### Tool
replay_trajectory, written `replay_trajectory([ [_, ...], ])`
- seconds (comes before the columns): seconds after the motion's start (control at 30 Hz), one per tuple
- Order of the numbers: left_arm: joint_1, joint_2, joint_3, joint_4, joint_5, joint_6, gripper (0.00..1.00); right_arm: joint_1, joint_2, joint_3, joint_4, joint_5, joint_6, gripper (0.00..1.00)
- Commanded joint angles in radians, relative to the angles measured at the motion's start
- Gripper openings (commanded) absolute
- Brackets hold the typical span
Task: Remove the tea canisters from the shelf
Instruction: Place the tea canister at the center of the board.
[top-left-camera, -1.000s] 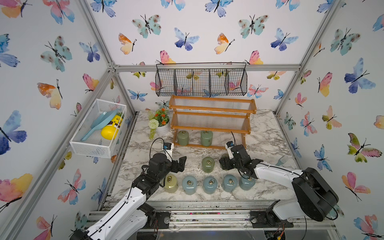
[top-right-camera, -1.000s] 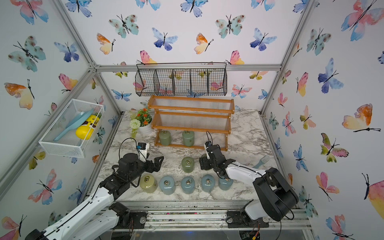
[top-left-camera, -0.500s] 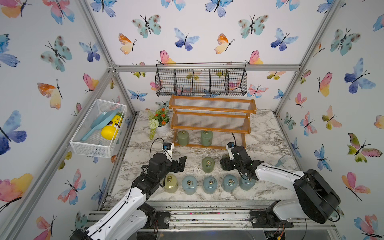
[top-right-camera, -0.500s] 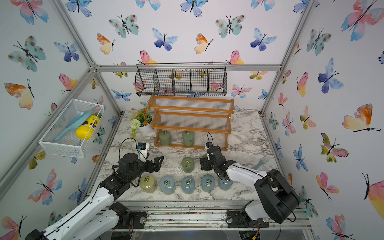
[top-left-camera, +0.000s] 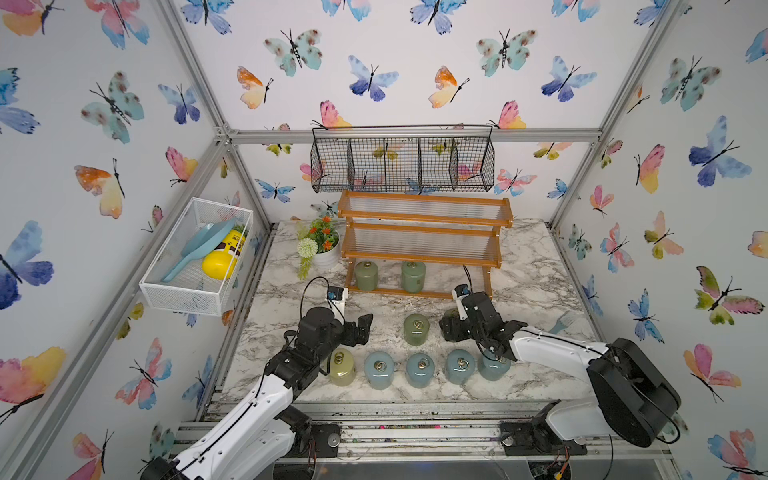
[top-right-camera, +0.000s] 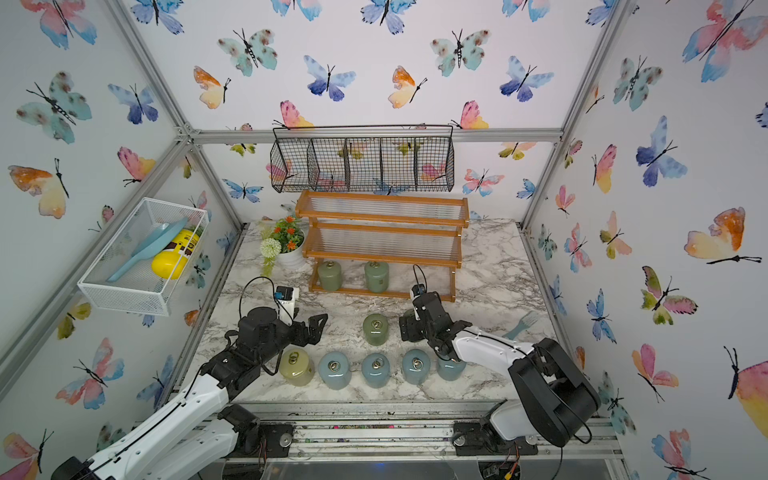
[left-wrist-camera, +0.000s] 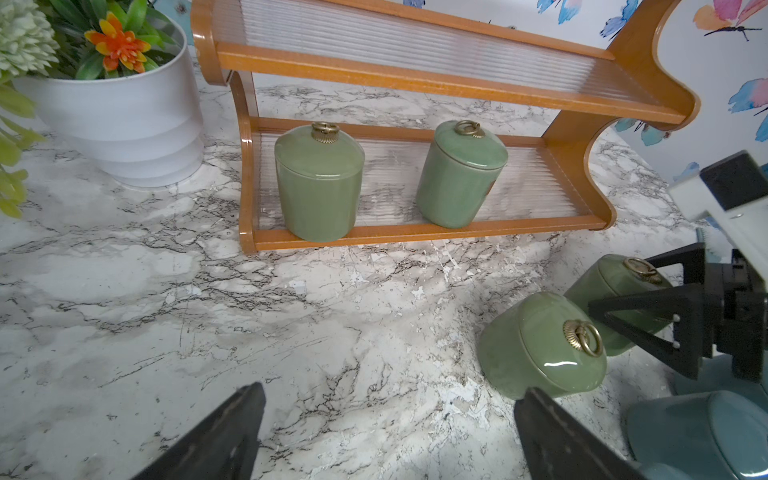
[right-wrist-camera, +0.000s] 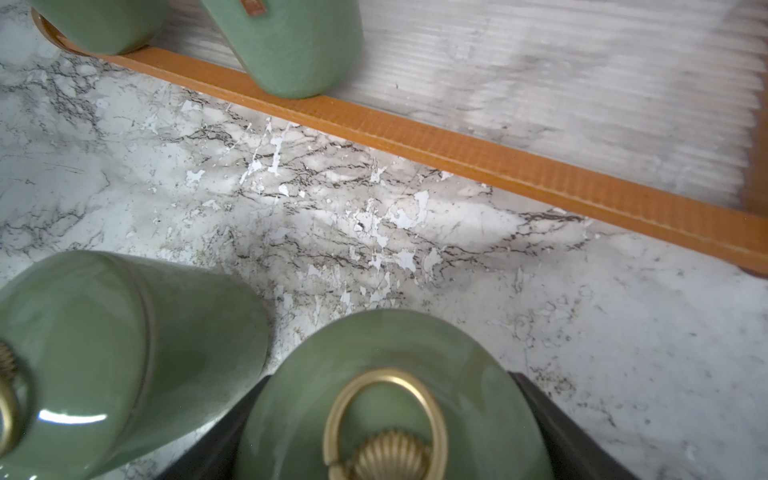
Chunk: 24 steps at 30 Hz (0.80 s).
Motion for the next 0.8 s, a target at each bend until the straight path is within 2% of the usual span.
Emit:
replay_trajectory([
  [0.0,0.006,0.001,-0.008,0.015,-0.001,-0.004,0.98,0.006,-0.011,-0.007,0.005,0.018,0.012,0.87],
  [0.53,0.005,0.021,0.008,0.016,-0.019,0.007,0.98,0.012,-0.027,0.003,-0.017,0.019,0.017,0.89],
  [0.77,0.007,0.091,0.055,0.014,-0.036,0.031,0.98,0.012,-0.049,0.023,-0.051,0.057,0.020,0.92],
])
